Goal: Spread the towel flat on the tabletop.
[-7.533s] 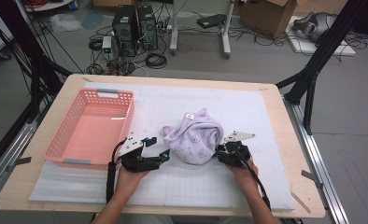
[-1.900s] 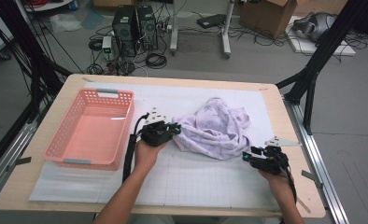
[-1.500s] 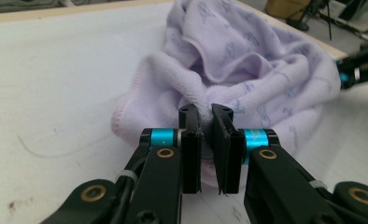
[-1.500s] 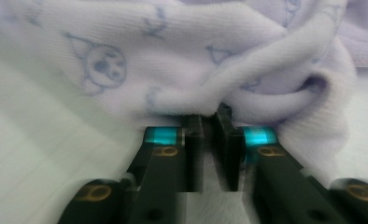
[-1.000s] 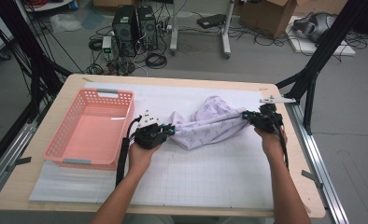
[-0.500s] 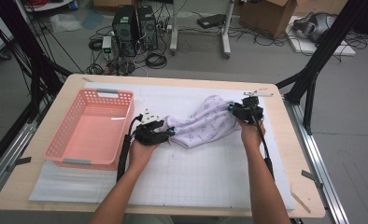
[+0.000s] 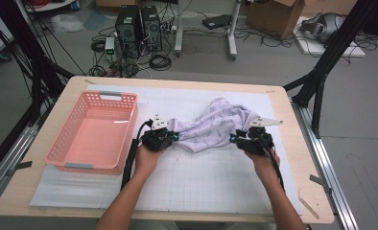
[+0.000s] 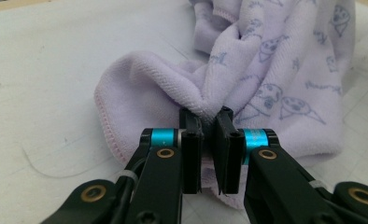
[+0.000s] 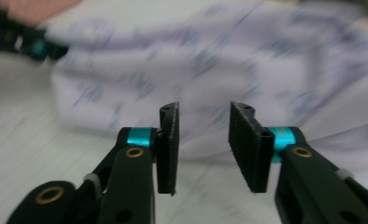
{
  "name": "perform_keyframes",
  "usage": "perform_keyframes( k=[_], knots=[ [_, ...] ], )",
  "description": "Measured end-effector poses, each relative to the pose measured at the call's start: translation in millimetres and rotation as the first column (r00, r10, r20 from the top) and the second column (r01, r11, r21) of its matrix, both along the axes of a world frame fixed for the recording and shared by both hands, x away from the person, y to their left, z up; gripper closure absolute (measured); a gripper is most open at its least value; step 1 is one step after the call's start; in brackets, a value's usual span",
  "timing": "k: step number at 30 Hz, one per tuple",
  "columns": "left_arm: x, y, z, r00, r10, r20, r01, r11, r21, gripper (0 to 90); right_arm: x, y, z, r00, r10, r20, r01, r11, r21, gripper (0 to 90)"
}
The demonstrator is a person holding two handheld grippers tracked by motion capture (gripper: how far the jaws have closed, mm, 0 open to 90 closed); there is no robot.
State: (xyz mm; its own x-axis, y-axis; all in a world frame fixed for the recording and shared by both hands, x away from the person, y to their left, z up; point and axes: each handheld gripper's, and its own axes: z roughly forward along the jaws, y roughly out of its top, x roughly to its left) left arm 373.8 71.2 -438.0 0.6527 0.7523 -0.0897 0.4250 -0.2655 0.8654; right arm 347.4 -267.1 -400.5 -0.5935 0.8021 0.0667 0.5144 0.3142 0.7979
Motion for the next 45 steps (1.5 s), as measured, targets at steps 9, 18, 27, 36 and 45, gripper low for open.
perform_keyframes(
  k=[9,18,27,36,45],
  knots=[
    [-5.2,7.6,13.3,0.9958,0.021,0.089,-0.015,0.9979,-0.062,82.8,13.8,50.2,-39.6,0.9938,0.086,-0.07,-0.089,0.995,-0.04,64.4],
    [-6.3,16.0,17.1,0.9947,0.055,0.086,-0.049,0.9956,-0.08,82.9,10.6,65.8,-41.2,0.9932,0.115,-0.017,-0.116,0.973,-0.202,85.5],
    [-15.5,4.4,19.7,0.999,-0.022,0.039,0.024,0.9986,-0.047,82.8,-30.7,-11.3,-27.6,0.9617,0.254,-0.104,-0.258,0.965,-0.034,85.7],
    [-52.0,-33.1,8.6,0.9778,-0.209,-0.005,0.209,0.9777,-0.018,82.8,-57.9,-86.0,-10.4,0.983,0.162,-0.087,-0.162,0.987,0.009,85.6],
    [-49.6,-24.1,15.5,0.9896,-0.128,0.065,0.135,0.985,-0.107,47.6,-51.3,-104.2,-17.3,0.9785,-0.197,-0.06,0.185,0.968,-0.17,82.7]
  ],
)
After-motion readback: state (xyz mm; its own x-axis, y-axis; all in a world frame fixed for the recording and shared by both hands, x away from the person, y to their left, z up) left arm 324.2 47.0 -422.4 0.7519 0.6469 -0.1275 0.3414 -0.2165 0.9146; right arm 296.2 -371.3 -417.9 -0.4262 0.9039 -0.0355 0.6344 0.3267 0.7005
